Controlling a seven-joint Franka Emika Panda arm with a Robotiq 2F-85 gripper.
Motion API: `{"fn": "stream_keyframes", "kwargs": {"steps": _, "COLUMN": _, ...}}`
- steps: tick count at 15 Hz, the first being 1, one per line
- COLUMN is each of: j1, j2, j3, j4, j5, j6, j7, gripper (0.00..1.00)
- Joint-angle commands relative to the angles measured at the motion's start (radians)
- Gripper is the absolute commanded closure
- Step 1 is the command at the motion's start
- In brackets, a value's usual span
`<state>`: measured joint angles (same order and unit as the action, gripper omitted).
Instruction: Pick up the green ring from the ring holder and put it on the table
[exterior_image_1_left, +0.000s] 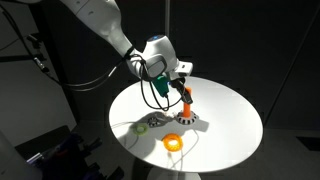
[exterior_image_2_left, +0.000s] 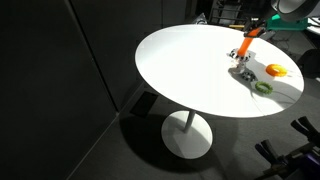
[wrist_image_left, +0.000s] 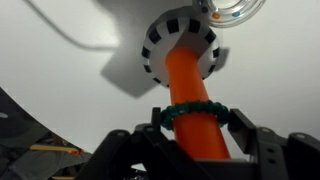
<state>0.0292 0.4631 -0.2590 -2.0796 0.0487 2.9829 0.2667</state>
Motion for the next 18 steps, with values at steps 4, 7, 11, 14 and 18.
{"fn": "stream_keyframes", "kwargs": {"steps": 4, "j1": -0.019, "j2": -0.214, "j3": 0.008, "j4": -0.177, "j5": -0.036, "j6": -0.061, "j7": -0.064, "gripper": 0.56}}
{"fn": "stream_keyframes", "kwargs": {"steps": 7, "j1": -0.037, "j2": -0.28, "j3": 0.019, "j4": -0.217, "j5": -0.049, "j6": -0.101, "j7": -0.073, "gripper": 0.56}}
{"fn": "stream_keyframes", "kwargs": {"steps": 11, "j1": -0.068, "j2": -0.354, "j3": 0.044, "j4": -0.244, "j5": -0.041, "j6": -0.151, "j7": -0.091, "gripper": 0.56}}
{"fn": "stream_keyframes", "kwargs": {"steps": 14, "j1": -0.092, "j2": -0.419, "j3": 0.071, "j4": -0.258, "j5": -0.016, "j6": -0.183, "j7": -0.117, "gripper": 0.56}}
{"fn": "stream_keyframes", "kwargs": {"steps": 18, "j1": -0.103, "j2": -0.482, "j3": 0.116, "j4": -0.273, "j5": 0.07, "j6": -0.201, "j7": -0.181, "gripper": 0.56}}
